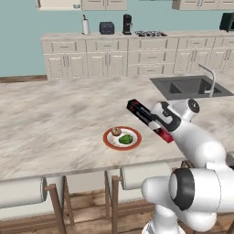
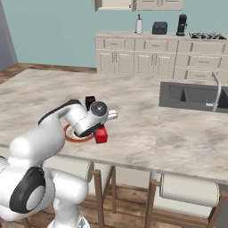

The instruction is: Retrieve the tupperware and aluminum foil from the cabinet and place them on the dining counter near the plate with avocado and mushroom to prepare for storing leftovers.

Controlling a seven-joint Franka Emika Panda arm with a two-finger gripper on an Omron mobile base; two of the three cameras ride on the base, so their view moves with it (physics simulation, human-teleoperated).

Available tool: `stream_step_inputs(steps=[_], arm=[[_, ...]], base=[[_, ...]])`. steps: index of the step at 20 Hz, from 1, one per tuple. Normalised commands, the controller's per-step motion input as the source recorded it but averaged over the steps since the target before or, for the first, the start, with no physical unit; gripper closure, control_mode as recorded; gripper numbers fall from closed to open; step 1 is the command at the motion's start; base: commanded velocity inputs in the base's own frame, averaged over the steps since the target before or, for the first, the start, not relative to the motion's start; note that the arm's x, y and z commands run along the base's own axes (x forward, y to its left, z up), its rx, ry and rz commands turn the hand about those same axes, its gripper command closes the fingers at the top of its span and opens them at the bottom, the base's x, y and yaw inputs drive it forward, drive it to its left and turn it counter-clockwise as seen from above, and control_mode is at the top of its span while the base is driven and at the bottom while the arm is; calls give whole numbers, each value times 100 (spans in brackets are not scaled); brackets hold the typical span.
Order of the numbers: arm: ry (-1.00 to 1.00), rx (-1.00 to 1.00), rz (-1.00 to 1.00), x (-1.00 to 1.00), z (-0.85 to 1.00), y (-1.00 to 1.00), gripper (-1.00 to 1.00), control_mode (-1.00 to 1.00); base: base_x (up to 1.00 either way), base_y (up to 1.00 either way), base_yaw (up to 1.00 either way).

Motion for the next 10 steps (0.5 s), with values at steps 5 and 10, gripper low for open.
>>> stream_step_inputs(steps=[5,10], arm=[[0,2,-8,60,-50,-1,100,-100],[0,5,-5,59,-57,-25,100,-100]], base=[[0,0,0],[0,0,0]])
